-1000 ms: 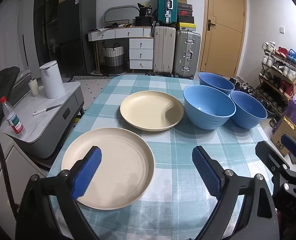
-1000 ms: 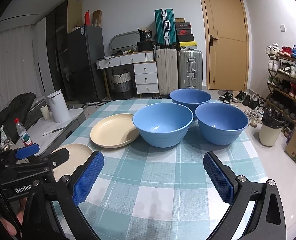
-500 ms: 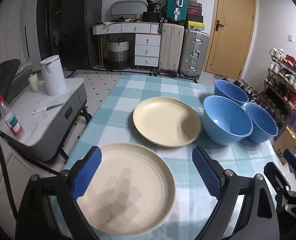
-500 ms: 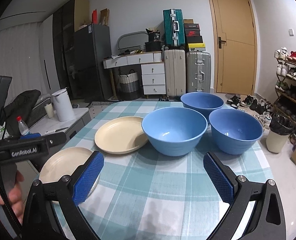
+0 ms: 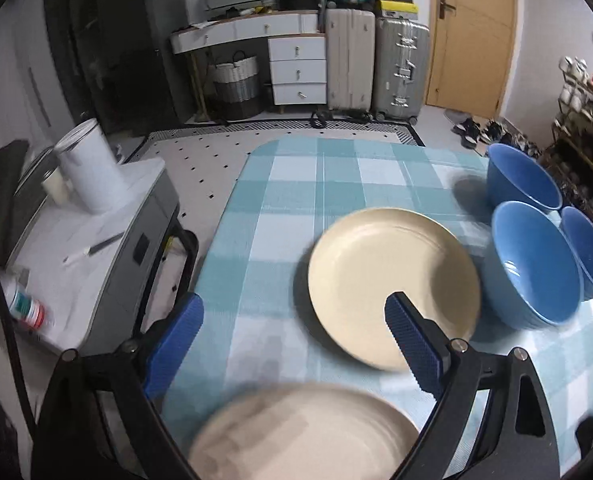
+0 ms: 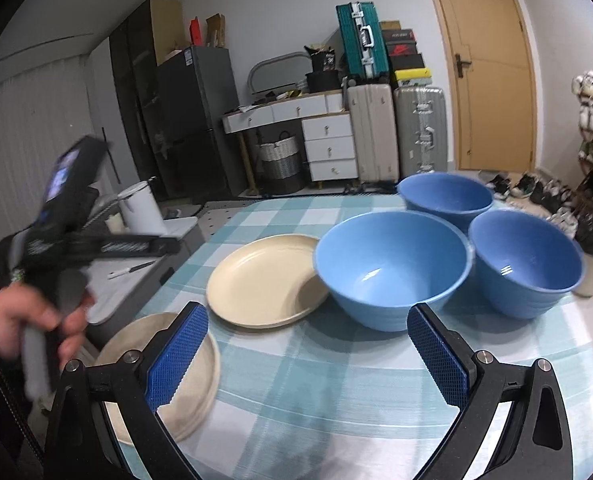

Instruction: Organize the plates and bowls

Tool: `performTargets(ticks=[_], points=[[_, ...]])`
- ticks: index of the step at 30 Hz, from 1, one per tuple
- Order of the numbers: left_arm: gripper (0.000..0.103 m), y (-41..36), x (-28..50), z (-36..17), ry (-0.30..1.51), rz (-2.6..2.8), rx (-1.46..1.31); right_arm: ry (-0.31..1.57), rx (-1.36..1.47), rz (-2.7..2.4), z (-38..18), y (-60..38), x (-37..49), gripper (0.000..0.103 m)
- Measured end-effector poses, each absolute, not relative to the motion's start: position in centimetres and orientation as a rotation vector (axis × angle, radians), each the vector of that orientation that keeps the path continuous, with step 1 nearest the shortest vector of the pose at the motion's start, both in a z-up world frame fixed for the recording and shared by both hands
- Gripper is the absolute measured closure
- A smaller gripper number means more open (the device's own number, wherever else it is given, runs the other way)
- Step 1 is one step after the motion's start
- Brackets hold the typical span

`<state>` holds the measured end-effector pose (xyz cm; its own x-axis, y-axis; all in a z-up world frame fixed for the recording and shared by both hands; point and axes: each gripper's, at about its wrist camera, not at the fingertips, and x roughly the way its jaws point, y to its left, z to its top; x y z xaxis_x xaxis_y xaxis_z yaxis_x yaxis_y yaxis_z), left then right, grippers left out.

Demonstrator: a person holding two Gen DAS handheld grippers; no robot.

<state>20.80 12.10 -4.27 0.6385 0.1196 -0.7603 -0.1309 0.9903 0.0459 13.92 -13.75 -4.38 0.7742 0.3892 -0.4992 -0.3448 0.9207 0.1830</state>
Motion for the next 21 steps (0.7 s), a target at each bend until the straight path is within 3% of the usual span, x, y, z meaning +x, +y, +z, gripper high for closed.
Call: performTargets(ticks=[13, 18, 21], points=[[0.012, 13.4, 28.5, -9.7, 1.070, 0.014, -0.047, 0.599, -0.007, 0.483, -7.9, -9.7, 15.5, 0.001], [0.019, 13.5, 29.2, -10.4, 1.098, -0.009, -0.061, 0.646, -0.007, 0.475, -8.9, -8.8, 16.9, 0.001], [0.037, 13.6, 29.5, -11.3, 1.138, -0.025, -0.065, 0.668, 0.018, 0.480, -9.0, -8.6, 17.6, 0.001]])
